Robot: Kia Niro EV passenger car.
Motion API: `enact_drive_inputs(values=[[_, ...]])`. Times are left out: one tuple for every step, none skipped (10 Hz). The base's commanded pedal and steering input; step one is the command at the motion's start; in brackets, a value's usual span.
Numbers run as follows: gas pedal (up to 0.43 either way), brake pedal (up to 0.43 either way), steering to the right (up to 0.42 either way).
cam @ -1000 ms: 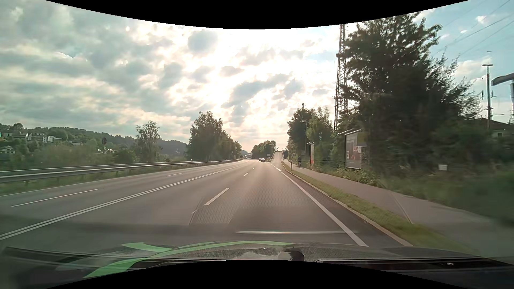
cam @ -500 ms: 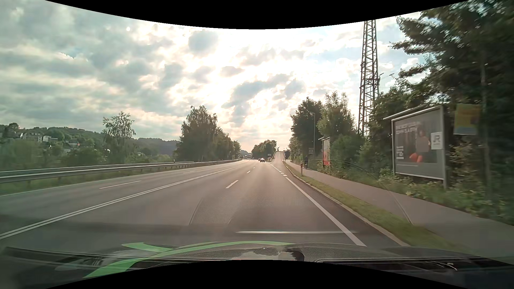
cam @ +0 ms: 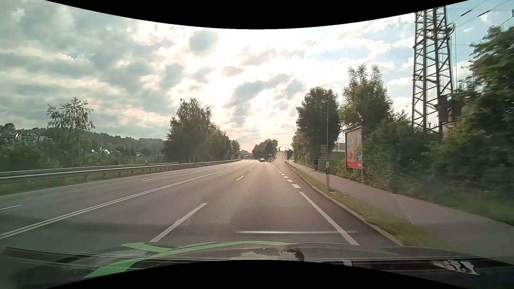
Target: Follow the waypoints while adhering to traffic rules and regulations
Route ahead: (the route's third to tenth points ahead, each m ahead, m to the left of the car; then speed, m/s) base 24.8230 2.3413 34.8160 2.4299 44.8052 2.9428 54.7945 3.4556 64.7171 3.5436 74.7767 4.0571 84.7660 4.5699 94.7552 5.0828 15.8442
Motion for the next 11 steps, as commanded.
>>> enact_drive_inputs(values=[[0.177, 0.0, -0.01], [0.177, 0.0, -0.009], [0.177, 0.0, -0.007], [0.177, 0.0, -0.005], [0.177, 0.0, -0.005], [0.177, 0.0, -0.005], [0.177, 0.0, -0.004], [0.177, 0.0, -0.004], [0.177, 0.0, -0.004], [0.177, 0.0, -0.003], [0.177, 0.0, -0.001]])
